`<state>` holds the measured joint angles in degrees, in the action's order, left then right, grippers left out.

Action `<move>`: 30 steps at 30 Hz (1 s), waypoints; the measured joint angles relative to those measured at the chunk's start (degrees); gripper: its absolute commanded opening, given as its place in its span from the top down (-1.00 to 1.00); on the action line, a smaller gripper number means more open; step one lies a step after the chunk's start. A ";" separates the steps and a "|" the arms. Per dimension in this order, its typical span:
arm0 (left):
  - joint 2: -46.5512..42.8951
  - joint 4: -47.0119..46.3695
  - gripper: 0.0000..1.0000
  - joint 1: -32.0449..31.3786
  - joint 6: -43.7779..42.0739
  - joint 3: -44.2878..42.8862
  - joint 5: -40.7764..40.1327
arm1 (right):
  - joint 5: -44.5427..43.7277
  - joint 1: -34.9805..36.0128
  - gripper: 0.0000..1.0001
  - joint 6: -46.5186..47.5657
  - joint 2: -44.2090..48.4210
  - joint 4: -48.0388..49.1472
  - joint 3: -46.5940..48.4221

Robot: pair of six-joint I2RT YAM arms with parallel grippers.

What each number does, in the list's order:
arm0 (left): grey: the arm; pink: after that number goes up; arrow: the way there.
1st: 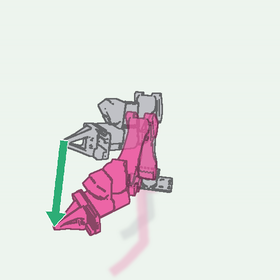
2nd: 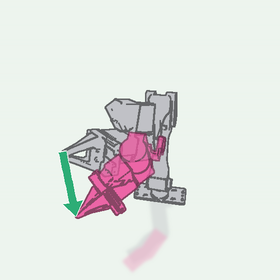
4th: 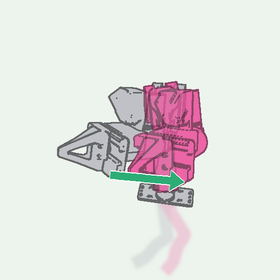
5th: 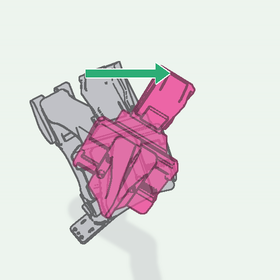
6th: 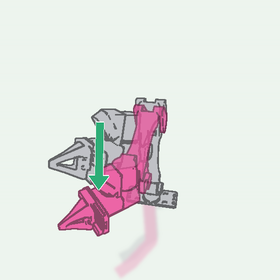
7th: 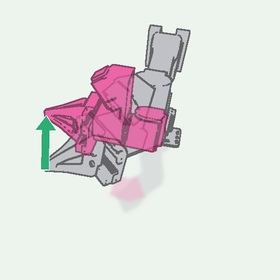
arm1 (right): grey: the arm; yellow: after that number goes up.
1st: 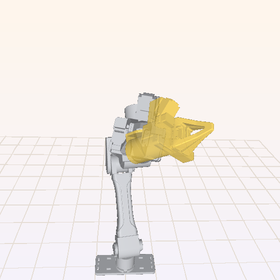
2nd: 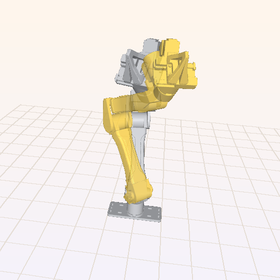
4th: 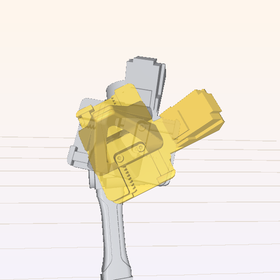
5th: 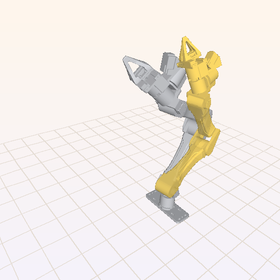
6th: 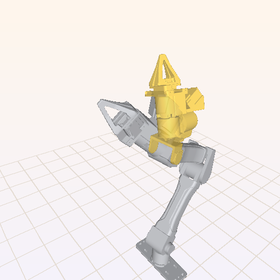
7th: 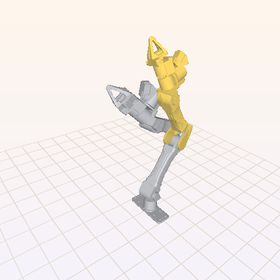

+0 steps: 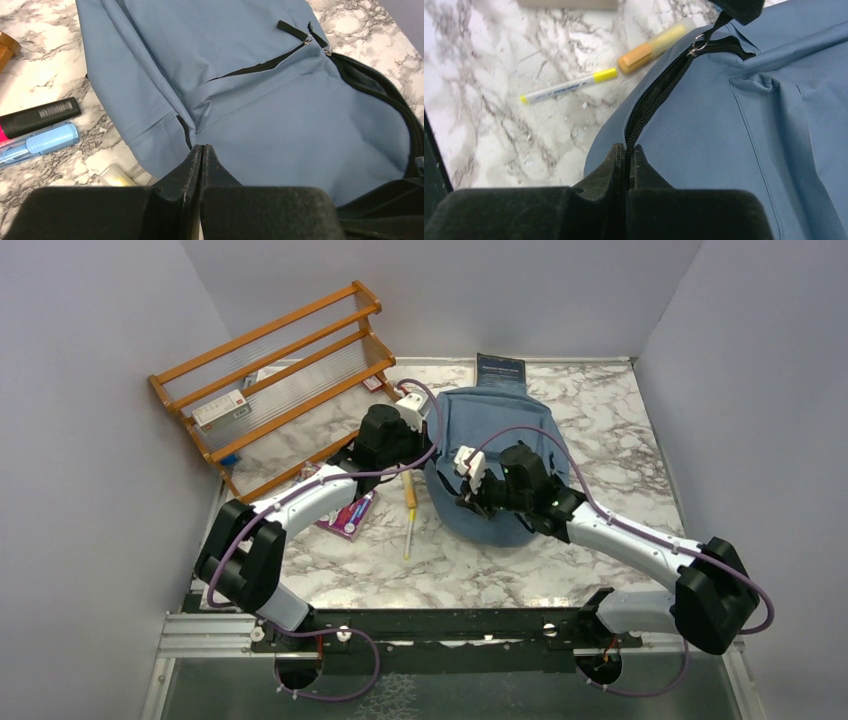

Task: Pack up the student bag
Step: Unzip the student bag at the center of the board.

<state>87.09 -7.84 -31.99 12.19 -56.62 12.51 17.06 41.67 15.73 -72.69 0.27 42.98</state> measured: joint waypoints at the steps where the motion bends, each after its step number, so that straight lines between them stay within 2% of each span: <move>1: 0.17 0.17 1.00 0.00 0.00 0.00 0.07 | 0.57 -0.02 0.98 1.27 0.44 -2.12 0.57; 14: 1.64 0.48 1.00 0.11 0.83 0.00 0.44 | 6.73 0.00 0.98 9.77 3.98 -24.09 4.87; 22: 5.90 2.56 1.00 0.46 1.90 -2.01 1.31 | 7.76 -0.02 0.92 10.27 6.95 -28.24 4.87; 26: 6.38 3.13 1.00 0.66 1.97 -2.69 2.47 | 7.76 -0.02 0.64 9.62 7.67 -28.11 4.59; 28: 6.38 3.17 0.90 0.76 1.95 -2.91 3.08 | 7.78 -0.02 0.47 8.57 8.20 -27.12 3.74; 30: 6.36 3.19 0.67 0.90 1.92 -2.91 3.65 | 7.87 0.00 0.25 6.99 9.29 -26.18 2.47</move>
<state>93.45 -4.64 -31.09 14.11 -59.53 16.16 24.93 41.67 22.72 -63.40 -25.91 45.45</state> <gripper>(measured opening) 0.036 0.245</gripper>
